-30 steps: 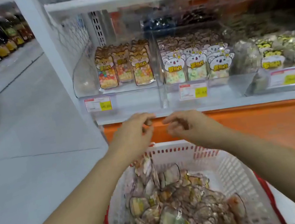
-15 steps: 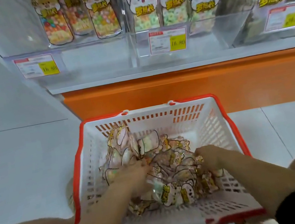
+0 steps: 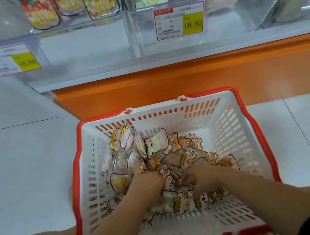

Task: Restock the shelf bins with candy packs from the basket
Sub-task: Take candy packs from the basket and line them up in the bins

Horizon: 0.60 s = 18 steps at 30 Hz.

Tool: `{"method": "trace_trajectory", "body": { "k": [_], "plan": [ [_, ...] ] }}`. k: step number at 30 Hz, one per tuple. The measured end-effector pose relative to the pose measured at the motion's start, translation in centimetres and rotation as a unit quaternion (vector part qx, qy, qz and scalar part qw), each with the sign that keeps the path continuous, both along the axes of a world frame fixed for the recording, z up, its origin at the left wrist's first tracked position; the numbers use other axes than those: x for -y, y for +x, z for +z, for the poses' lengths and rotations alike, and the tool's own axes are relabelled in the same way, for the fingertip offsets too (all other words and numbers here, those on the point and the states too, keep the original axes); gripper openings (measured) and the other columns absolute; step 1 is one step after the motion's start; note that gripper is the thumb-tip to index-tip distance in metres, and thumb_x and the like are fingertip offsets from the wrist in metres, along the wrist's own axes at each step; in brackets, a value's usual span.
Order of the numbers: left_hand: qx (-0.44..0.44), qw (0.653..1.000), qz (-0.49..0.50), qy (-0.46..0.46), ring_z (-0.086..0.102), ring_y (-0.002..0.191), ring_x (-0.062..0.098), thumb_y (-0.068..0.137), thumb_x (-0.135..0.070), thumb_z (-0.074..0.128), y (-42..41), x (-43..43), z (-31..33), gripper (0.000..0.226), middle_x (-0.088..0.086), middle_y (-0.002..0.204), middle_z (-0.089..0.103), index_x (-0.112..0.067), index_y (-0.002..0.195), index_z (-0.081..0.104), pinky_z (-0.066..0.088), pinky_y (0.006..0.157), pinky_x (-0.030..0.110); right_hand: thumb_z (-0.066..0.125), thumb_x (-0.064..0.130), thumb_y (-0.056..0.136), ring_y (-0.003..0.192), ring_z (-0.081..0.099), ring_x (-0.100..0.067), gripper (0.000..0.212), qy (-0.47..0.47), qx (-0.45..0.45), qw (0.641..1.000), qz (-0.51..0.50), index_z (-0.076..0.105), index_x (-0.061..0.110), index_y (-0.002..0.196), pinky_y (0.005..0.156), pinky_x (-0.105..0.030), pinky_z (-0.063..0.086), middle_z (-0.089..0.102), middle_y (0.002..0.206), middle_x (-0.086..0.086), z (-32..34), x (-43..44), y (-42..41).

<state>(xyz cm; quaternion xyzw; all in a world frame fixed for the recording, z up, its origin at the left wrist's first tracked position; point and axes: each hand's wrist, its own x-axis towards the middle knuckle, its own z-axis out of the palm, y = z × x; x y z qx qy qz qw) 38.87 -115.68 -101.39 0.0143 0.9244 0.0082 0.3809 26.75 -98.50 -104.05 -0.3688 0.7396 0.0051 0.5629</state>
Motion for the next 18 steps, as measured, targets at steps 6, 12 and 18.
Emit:
{"method": "trace_trajectory", "body": {
  "k": [6, 12, 18],
  "plan": [
    [-0.013, 0.989, 0.11, 0.095, 0.058, 0.101, 0.022, 0.092, -0.035, 0.067, -0.7, 1.6, 2.7, 0.025, 0.001, 0.112, 0.056, -0.022, 0.109, 0.055, 0.047, 0.098, 0.042, 0.062, 0.042, 0.084, 0.097, 0.052, -0.027, 0.023, -0.018, -0.166, 0.985, 0.041, 0.064, 0.018, 0.081, 0.076, -0.04, 0.053, 0.053, 0.098, -0.006, -0.6, -1.2, 0.4],
    [-0.106, 0.933, 0.306, 0.16, 0.055, 0.08, 0.014, 0.096, -0.037, 0.064, -0.7, 4.4, 5.3, 0.021, -0.004, 0.089, 0.056, -0.023, 0.098, 0.049, 0.042, 0.067, 0.029, 0.057, 0.032, 0.093, 0.069, 0.052, -0.022, 0.036, -0.018, -0.139, 0.99, -0.034, 0.057, 0.007, 0.067, 0.067, -0.037, 0.049, 0.06, 0.08, -0.012, 0.1, -1.9, -0.6],
    [-0.115, 0.886, 0.382, 0.235, 0.047, 0.132, 0.018, 0.095, -0.034, 0.067, -1.1, 6.3, 7.1, 0.061, 0.0, 0.15, 0.048, -0.021, 0.149, 0.044, 0.039, 0.107, 0.032, 0.046, 0.01, 0.096, 0.073, 0.045, -0.036, 0.024, -0.062, -0.095, 0.982, -0.15, 0.061, -0.008, 0.102, 0.066, -0.038, 0.037, 0.06, 0.104, -0.033, 2.3, -1.7, -1.6]
  ]
}}
